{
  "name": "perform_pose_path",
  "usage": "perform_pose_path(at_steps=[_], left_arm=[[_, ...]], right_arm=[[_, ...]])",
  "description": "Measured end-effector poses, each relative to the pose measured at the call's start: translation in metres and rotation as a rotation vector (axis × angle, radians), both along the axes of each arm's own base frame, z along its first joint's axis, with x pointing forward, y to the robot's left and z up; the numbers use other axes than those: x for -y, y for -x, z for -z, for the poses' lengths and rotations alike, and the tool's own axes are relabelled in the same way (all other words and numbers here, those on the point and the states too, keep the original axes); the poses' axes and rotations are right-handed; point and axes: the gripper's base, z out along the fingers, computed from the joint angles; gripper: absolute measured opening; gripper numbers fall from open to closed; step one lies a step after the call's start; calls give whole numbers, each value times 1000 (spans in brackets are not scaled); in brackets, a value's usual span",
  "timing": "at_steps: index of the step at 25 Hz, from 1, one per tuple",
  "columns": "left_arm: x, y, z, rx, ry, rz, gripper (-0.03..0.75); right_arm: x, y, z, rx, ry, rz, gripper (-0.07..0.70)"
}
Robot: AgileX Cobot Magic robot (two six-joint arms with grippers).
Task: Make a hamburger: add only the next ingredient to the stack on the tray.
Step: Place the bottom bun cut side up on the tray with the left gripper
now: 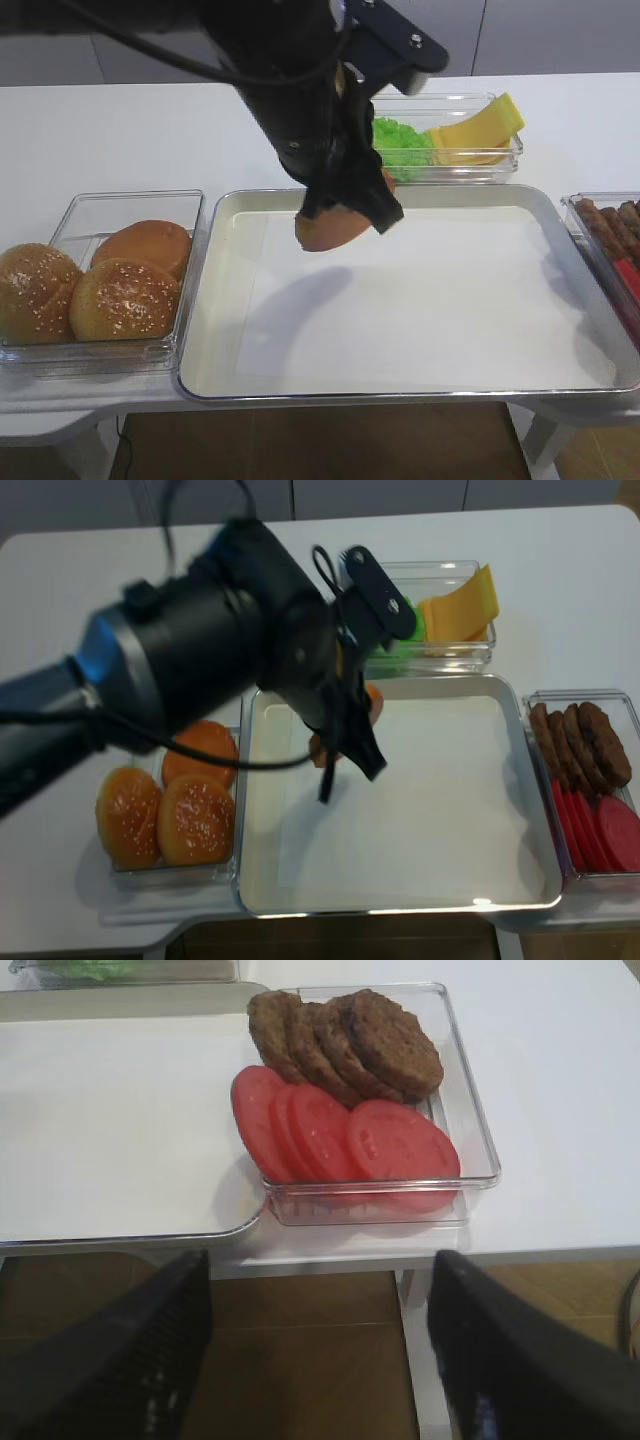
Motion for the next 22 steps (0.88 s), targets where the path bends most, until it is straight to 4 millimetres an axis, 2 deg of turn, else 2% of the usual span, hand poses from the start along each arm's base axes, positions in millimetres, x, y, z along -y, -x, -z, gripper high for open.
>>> perform_pose_path(at_steps=[5,8,14,22], left_arm=[[29,9,20,62,-62,79,133],[39,9,30,106,-102,84,133],[46,5,40,176,-143,60,133],[50,4,49,179,-168,70,132]], right_arm=[[0,0,0,0,0,0,510],[0,0,0,0,0,0,510],[0,0,0,0,0,0,510],[0,0,0,0,0,0,510]])
